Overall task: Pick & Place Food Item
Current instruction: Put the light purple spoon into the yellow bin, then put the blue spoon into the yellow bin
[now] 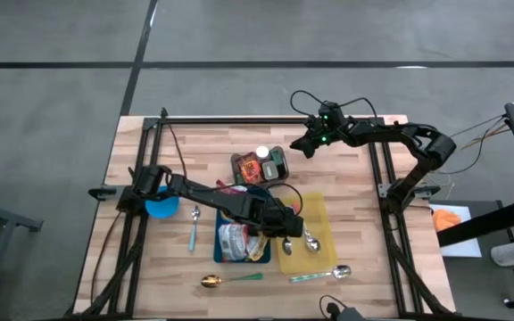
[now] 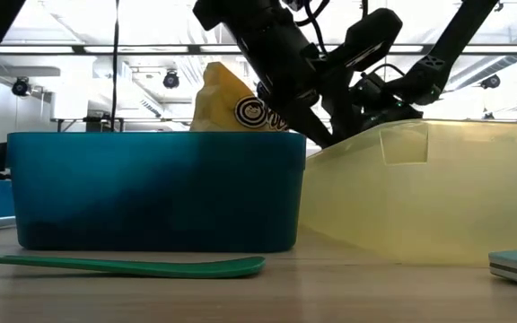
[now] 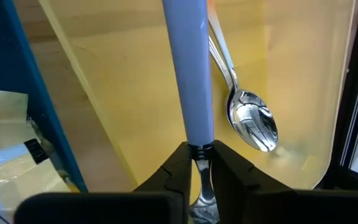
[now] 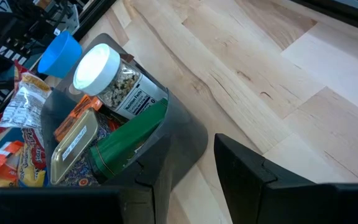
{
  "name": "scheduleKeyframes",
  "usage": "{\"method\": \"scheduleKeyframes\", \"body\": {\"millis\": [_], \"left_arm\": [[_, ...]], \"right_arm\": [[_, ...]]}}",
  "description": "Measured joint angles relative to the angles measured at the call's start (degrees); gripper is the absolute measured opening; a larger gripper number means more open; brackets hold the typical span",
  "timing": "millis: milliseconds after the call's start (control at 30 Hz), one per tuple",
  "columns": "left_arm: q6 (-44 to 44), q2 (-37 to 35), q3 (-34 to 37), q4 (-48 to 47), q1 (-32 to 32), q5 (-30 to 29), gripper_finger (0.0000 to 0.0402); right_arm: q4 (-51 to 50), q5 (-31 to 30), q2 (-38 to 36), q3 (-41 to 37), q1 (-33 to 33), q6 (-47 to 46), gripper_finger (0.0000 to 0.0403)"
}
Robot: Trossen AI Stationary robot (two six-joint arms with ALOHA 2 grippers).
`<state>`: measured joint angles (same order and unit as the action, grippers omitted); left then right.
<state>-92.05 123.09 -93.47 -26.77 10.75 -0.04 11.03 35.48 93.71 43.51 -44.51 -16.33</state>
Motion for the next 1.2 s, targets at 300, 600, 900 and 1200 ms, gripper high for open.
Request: {"method": "scheduleKeyframes", "body": {"millis": [300,600,900,1200], "left_arm": [[0.03,0.0,0.0,0.67,-0.07,0.12,0.0131],[2.85,-1.63,-0.37,0.78,-0.09,-3.06,0.0163],[11.32,-6.67,-0.31,-0.95,-0.11,-8.57,0.0164],[13.25,-14.32,0.07,-12.32,-1.54,-15.03,0.0164]], "right_arm": [[0.0,0.0,0.0,0.0,0.0,0.0,0.0116],[0.0,0.0,0.02,0.0,0.0,0.0,0.0116],[0.0,-0.01,0.02,0.0,0.0,0.0,0.0116],[0.0,0.0,0.02,0.0,0.0,0.0,0.0116]]}}
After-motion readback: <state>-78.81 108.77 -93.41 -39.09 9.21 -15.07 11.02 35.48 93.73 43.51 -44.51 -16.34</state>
